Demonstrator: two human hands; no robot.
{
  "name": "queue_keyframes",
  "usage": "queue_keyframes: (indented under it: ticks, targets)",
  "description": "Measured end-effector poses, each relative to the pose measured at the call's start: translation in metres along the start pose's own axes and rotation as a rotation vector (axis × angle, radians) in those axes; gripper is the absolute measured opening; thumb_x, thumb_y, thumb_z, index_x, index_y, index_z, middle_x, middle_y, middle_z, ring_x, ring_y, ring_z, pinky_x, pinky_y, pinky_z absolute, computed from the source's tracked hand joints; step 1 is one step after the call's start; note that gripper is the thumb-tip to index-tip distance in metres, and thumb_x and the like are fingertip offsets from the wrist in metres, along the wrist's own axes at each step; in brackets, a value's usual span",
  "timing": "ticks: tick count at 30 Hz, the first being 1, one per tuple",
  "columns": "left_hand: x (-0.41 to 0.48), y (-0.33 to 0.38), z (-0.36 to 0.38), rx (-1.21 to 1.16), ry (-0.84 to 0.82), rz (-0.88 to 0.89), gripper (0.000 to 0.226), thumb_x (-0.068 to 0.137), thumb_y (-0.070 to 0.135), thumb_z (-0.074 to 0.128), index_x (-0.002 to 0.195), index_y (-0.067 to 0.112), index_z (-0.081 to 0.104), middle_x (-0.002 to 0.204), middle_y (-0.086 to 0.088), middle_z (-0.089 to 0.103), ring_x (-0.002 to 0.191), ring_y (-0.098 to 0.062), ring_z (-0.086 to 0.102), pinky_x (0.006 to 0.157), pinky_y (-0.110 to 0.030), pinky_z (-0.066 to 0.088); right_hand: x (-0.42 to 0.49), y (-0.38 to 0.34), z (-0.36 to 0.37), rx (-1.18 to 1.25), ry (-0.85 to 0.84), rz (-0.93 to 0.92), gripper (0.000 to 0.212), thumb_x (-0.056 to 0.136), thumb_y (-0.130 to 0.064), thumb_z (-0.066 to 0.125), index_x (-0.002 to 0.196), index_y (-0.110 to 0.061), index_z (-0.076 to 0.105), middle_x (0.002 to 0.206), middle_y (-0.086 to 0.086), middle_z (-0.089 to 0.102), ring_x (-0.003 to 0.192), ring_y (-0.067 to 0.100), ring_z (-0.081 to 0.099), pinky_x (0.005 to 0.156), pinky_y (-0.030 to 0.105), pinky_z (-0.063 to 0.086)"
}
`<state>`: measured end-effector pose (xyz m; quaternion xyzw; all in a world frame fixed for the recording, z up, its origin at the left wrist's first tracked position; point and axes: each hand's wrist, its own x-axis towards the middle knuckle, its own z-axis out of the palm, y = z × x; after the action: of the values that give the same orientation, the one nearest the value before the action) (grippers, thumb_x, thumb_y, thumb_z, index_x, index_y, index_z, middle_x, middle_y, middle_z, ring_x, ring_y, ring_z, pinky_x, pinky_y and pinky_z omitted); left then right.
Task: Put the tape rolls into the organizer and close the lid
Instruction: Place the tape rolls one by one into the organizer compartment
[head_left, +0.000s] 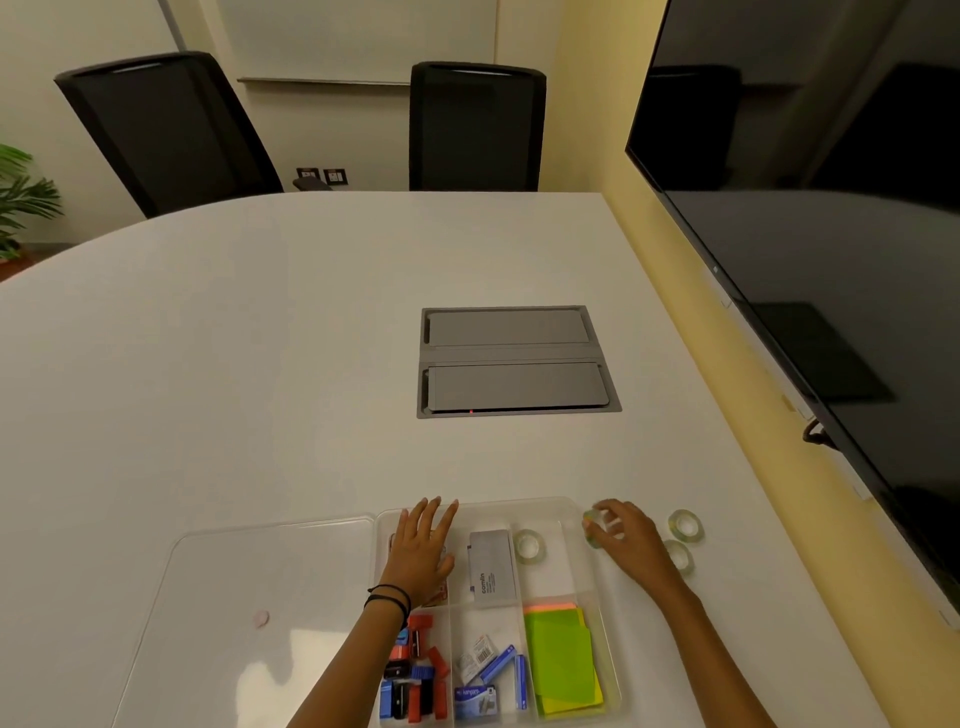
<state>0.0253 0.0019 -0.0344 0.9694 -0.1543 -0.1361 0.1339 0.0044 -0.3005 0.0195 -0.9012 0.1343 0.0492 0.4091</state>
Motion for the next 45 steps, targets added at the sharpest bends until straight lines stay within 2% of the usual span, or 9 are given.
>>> queue_keyframes:
  ticks: [2,8,15,20,23,28,35,40,45]
  targets:
    - [0.0,0.0,0.0,-0.004,0.0,0.001,0.065,0.095,0.031,0.04,0.146,0.024,0.001,0.159,-0.007,0.005,0.147,-0.025,-0.001,0.12,-0.045,-0.003,-0.002,-0.013,0.005,-0.015,-0.083,-0.099,0.028,0.082,-0.025,0.069,0.107,-0.015,0.06,0.1,0.003,0.056,0.083,0.017,0.057,0.073,0.025,0.047]
    - [-0.001,0.001,-0.001,-0.013,0.004,0.006,0.065,0.095,0.031,0.04,0.147,0.024,0.002,0.159,-0.007,0.004,0.147,-0.025,-0.001,0.12,-0.045,-0.004,0.0,-0.024,0.037,-0.53,-0.316,-0.335,0.041,0.089,-0.029,0.058,0.124,-0.013,0.048,0.123,0.008,0.049,0.11,0.021,0.052,0.084,0.031,0.046]
    - [-0.001,0.0,-0.002,-0.015,-0.001,0.007,0.065,0.095,0.031,0.04,0.147,0.024,0.001,0.159,-0.007,0.004,0.147,-0.025,-0.002,0.12,-0.045,-0.003,0.009,-0.025,0.056,-0.83,-0.414,-0.385,0.036,0.088,-0.003,0.051,0.123,-0.009,0.044,0.13,0.014,0.043,0.112,0.025,0.047,0.08,0.039,0.048]
    - [-0.001,0.0,-0.003,-0.012,0.001,0.008,0.065,0.095,0.031,0.04,0.147,0.024,0.001,0.159,-0.007,0.005,0.147,-0.025,-0.001,0.12,-0.045,-0.003,0.013,-0.02,0.058,-0.784,-0.422,-0.382,0.039,0.086,0.002,0.05,0.123,-0.009,0.045,0.129,0.014,0.044,0.112,0.025,0.049,0.08,0.038,0.048]
    - [-0.001,0.0,-0.003,-0.021,0.0,0.008,0.066,0.095,0.032,0.041,0.147,0.023,0.002,0.159,-0.008,0.005,0.147,-0.026,-0.001,0.12,-0.046,-0.003,0.013,-0.018,0.052,-0.584,-0.423,-0.355,0.038,0.088,-0.005,0.052,0.125,-0.01,0.046,0.129,0.01,0.046,0.116,0.023,0.049,0.086,0.034,0.047]
    - [0.0,0.0,-0.003,-0.003,-0.006,0.01,0.066,0.095,0.032,0.041,0.147,0.023,0.0,0.159,-0.007,0.004,0.147,-0.025,-0.002,0.12,-0.045,-0.002,0.003,-0.007,0.032,-0.376,-0.149,-0.431,0.036,0.093,-0.004,0.045,0.128,-0.014,0.049,0.14,0.002,0.041,0.12,0.016,0.051,0.095,0.026,0.048]
    - [0.0,0.0,-0.001,-0.008,0.001,0.008,0.065,0.095,0.032,0.04,0.146,0.023,0.001,0.159,-0.008,0.004,0.147,-0.026,-0.002,0.12,-0.045,-0.002,-0.007,0.034,-0.008,-0.361,0.148,-0.193,0.043,0.086,0.011,0.047,0.127,-0.004,0.05,0.138,0.019,0.044,0.128,0.031,0.045,0.103,0.037,0.044]
    - [-0.001,-0.001,0.0,-0.029,0.02,0.019,0.066,0.094,0.03,0.042,0.146,0.022,0.003,0.158,-0.01,0.006,0.146,-0.027,0.0,0.12,-0.046,-0.002,-0.021,0.068,-0.015,-0.395,0.141,0.143,0.057,0.087,0.0,0.055,0.139,-0.006,0.034,0.151,0.027,0.018,0.139,0.043,0.021,0.112,0.05,0.032]
    - [-0.001,-0.001,0.0,-0.031,0.019,0.022,0.065,0.094,0.029,0.043,0.146,0.022,0.003,0.158,-0.011,0.006,0.146,-0.029,0.0,0.119,-0.048,-0.002,-0.031,0.081,-0.006,-0.459,0.046,0.221,0.057,0.089,-0.005,0.053,0.141,-0.007,0.03,0.153,0.025,0.014,0.141,0.04,0.017,0.116,0.045,0.025]
